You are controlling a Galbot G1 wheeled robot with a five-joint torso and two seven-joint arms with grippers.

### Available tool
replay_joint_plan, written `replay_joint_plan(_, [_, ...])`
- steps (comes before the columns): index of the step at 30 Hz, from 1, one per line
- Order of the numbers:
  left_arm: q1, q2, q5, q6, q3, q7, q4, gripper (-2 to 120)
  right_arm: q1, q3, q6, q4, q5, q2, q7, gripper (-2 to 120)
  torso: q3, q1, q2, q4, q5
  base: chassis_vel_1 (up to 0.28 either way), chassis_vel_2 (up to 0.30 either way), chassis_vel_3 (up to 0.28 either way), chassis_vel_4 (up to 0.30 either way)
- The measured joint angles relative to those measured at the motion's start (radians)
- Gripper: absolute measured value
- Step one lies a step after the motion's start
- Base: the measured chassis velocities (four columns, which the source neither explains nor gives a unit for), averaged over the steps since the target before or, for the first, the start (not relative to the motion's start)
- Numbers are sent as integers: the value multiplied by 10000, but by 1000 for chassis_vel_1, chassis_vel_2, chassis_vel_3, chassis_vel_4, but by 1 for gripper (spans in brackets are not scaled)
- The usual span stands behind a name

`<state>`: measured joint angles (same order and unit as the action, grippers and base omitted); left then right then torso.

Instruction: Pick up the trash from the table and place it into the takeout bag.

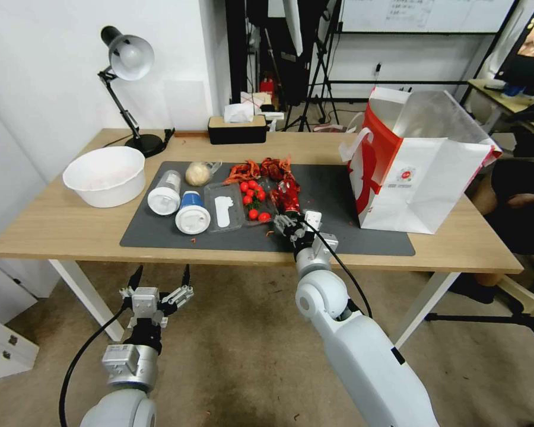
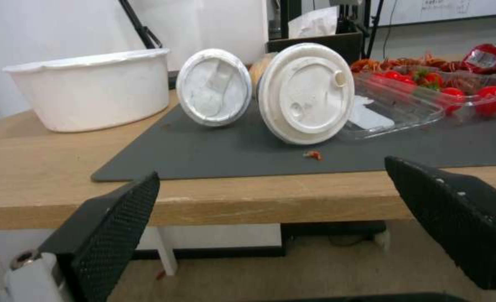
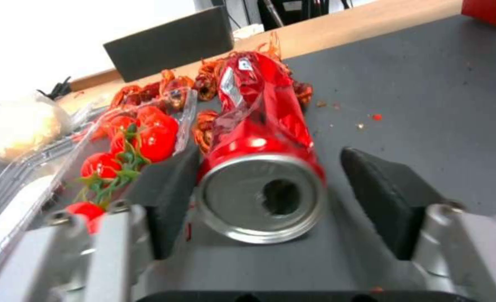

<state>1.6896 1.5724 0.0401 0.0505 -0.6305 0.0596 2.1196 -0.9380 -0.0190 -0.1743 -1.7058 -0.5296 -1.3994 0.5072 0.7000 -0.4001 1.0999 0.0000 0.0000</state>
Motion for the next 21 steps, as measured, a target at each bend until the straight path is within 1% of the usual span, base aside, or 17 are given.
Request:
replay_joint_plan(2, [3, -2, 0, 1, 1, 0, 0, 100, -13, 1, -104, -9, -17, -22, 71, 53, 0, 1, 0, 0, 0, 0, 0, 0, 0])
replay_joint_plan(4, [5, -1, 0, 2, 4, 0, 0, 100, -20, 1, -119, -12, -18, -26, 86, 51, -1, 1, 1, 0, 0, 0, 0, 0, 0])
replay_joint_plan(15, [9, 8, 0, 15, 29, 0, 0, 100, -239, -112, -174, -262, -35, -6, 111, 51, 0, 0, 2, 0, 1, 0, 0, 0, 0])
replay_joint_plan(21, [7, 12, -2, 20, 41, 1, 0, 100, -469, -388, 226, -884, -152, 137, -291, 51, 0, 0, 2, 0, 1, 0, 0, 0, 0])
